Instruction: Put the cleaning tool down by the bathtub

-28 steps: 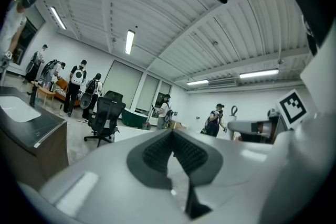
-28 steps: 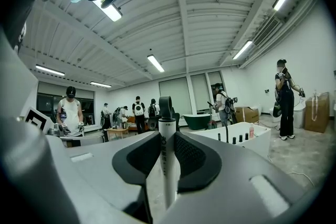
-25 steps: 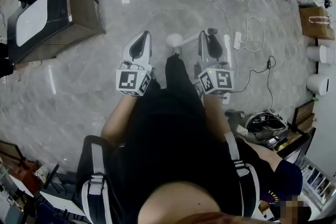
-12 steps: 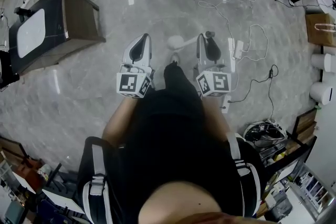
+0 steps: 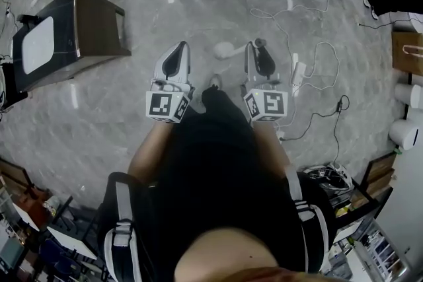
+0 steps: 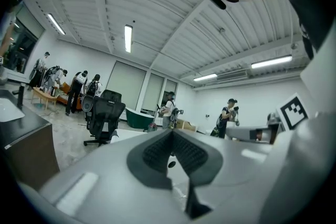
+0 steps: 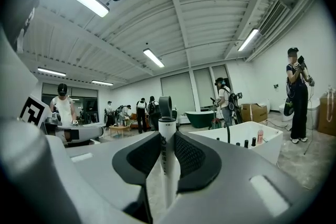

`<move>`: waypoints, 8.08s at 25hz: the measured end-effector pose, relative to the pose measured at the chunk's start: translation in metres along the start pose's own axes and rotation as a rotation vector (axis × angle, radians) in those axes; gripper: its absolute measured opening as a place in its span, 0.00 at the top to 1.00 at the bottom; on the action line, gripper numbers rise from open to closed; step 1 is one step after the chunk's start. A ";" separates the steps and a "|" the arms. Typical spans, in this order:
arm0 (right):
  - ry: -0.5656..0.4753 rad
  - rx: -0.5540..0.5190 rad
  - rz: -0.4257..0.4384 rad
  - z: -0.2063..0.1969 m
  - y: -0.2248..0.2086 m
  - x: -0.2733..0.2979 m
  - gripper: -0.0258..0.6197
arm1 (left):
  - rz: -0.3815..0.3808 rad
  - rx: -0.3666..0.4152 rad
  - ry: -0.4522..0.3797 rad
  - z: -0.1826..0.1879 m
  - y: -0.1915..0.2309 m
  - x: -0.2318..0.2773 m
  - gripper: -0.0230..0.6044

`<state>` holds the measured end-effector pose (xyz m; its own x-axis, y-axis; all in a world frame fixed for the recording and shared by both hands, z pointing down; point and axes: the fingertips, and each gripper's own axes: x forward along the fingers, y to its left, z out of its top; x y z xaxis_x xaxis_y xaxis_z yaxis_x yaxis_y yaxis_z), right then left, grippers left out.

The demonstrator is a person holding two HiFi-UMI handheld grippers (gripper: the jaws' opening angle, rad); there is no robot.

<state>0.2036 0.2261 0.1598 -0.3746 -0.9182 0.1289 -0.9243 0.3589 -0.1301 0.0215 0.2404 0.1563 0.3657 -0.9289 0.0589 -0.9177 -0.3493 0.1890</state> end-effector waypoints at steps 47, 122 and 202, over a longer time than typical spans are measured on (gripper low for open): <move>0.083 -0.010 -0.045 -0.071 -0.067 0.251 0.83 | -0.041 0.020 0.058 -0.051 0.122 0.216 0.95; 0.400 -0.010 -0.088 -0.573 -0.129 0.530 0.83 | 0.026 -0.047 0.158 -0.340 0.345 0.385 0.95; 0.579 0.050 -0.150 -0.657 -0.183 0.676 0.82 | 0.067 -0.141 0.213 -0.386 0.406 0.411 0.95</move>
<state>0.0711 -0.3502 0.9170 -0.2325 -0.7124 0.6621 -0.9708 0.2116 -0.1131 -0.1406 -0.2355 0.6355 0.3429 -0.8973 0.2780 -0.9157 -0.2533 0.3120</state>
